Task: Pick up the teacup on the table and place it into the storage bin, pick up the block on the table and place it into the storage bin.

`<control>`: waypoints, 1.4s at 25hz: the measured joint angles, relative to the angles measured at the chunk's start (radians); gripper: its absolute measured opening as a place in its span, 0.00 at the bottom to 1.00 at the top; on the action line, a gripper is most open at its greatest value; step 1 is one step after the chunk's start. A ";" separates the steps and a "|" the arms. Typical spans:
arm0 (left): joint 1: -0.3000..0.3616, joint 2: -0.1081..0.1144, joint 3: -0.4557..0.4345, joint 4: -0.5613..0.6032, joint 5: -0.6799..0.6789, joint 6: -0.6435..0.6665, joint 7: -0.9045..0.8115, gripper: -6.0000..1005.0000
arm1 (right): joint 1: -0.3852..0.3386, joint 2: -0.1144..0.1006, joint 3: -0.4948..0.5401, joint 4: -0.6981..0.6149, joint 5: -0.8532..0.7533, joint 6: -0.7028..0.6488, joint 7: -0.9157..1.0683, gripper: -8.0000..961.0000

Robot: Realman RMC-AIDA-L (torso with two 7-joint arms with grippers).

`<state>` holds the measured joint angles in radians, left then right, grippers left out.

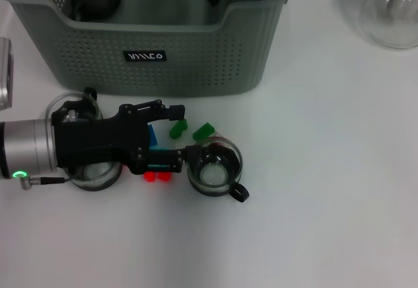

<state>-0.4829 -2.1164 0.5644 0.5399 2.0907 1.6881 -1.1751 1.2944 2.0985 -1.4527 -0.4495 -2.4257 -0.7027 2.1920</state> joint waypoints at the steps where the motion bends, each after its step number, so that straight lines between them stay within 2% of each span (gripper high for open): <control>1: 0.001 0.000 0.000 0.000 0.000 0.000 0.000 0.88 | 0.000 0.000 0.000 0.000 0.000 0.000 0.000 0.12; 13: 0.007 -0.002 0.001 0.000 0.000 0.003 0.000 0.88 | -0.010 0.000 -0.005 -0.005 -0.001 -0.009 0.000 0.13; 18: 0.009 -0.002 0.003 0.000 0.000 0.003 0.000 0.88 | -0.042 0.000 -0.008 -0.074 -0.001 -0.041 0.000 0.32; 22: 0.009 0.000 0.001 0.000 0.000 0.002 0.001 0.88 | -0.097 0.000 -0.009 -0.199 -0.001 -0.080 0.011 0.42; 23: 0.009 0.000 0.001 0.000 0.000 0.002 0.002 0.88 | -0.126 -0.001 -0.006 -0.267 -0.012 -0.104 0.028 0.44; 24: 0.009 0.000 0.000 0.000 0.000 0.002 0.003 0.88 | -0.126 -0.001 -0.006 -0.267 -0.012 -0.104 0.028 0.46; 27: 0.009 0.001 0.000 0.000 0.000 0.002 0.009 0.88 | -0.180 -0.001 -0.002 -0.410 -0.061 -0.145 0.076 0.52; 31: 0.012 0.001 0.000 0.000 0.001 0.002 0.011 0.88 | -0.277 -0.001 0.004 -0.681 -0.091 -0.217 0.129 0.62; 35: 0.014 0.004 0.001 0.000 0.001 0.002 0.012 0.88 | -0.390 -0.001 0.038 -0.946 -0.002 -0.305 0.112 0.77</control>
<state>-0.4691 -2.1125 0.5649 0.5399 2.0916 1.6901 -1.1634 0.9046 2.0971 -1.4152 -1.3955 -2.4275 -1.0076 2.3036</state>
